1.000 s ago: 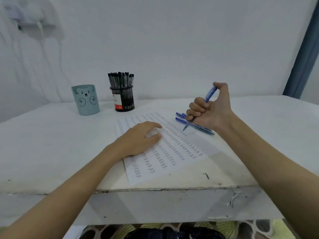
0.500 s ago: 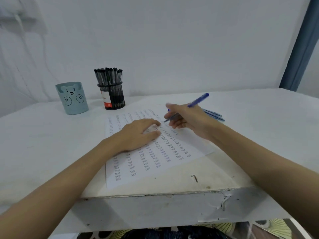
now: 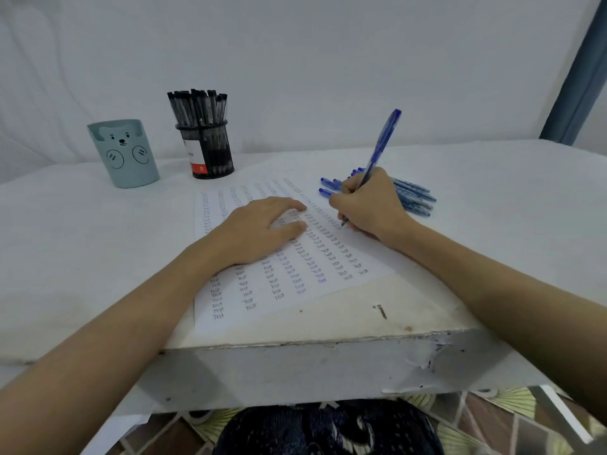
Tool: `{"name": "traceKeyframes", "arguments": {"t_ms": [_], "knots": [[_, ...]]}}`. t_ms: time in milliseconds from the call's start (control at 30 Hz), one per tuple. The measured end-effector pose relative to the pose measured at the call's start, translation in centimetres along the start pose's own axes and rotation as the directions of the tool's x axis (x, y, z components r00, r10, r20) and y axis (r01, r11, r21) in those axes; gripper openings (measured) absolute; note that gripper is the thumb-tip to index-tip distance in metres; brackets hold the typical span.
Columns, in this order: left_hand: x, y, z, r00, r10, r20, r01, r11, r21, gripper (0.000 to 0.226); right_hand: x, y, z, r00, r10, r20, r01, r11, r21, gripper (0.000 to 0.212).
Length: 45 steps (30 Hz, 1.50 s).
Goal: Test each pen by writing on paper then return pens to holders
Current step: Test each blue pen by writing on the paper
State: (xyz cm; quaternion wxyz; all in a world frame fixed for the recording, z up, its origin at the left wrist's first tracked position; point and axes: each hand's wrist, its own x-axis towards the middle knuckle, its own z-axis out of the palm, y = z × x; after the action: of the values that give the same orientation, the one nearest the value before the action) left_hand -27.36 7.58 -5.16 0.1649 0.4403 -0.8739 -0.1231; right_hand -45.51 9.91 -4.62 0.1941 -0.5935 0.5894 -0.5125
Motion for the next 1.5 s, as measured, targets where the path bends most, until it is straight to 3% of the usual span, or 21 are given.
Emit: {"name": "traceKeyframes", "arguments": {"t_ms": [167,333,633,800,1033,1500], "knots": [[0.00,-0.12,0.12,1.000,-0.002,-0.004,0.002,1.000,0.003,0.041,0.01,0.10,0.16,0.997,-0.039,0.065,0.041,0.999,-0.032,0.031],[0.01,-0.09,0.04,1.000,-0.021,0.002,0.021,1.000,0.007,0.042,0.13,0.20,0.28,0.995,-0.046,0.092,0.052,0.997,-0.061,0.042],[-0.03,0.10,-0.03,1.000,-0.022,0.007,0.022,1.000,0.008,0.042,0.00,-0.17,0.27,0.997,-0.038,0.072,0.047,0.991,-0.126,0.042],[0.01,-0.04,0.00,1.000,-0.018,0.009,0.018,1.000,0.006,0.041,0.06,-0.09,0.16,0.999,-0.024,0.037,0.027,0.997,-0.077,0.040],[0.02,-0.16,0.14,1.000,-0.016,0.005,0.016,1.000,-0.004,0.041,-0.10,-0.06,0.31,0.992,-0.120,0.030,0.123,0.981,-0.150,0.042],[0.14,-0.27,0.08,1.000,-0.020,0.007,0.020,1.000,0.006,0.041,0.00,-0.07,0.29,0.997,-0.074,0.038,0.079,0.985,-0.150,0.044]]}}
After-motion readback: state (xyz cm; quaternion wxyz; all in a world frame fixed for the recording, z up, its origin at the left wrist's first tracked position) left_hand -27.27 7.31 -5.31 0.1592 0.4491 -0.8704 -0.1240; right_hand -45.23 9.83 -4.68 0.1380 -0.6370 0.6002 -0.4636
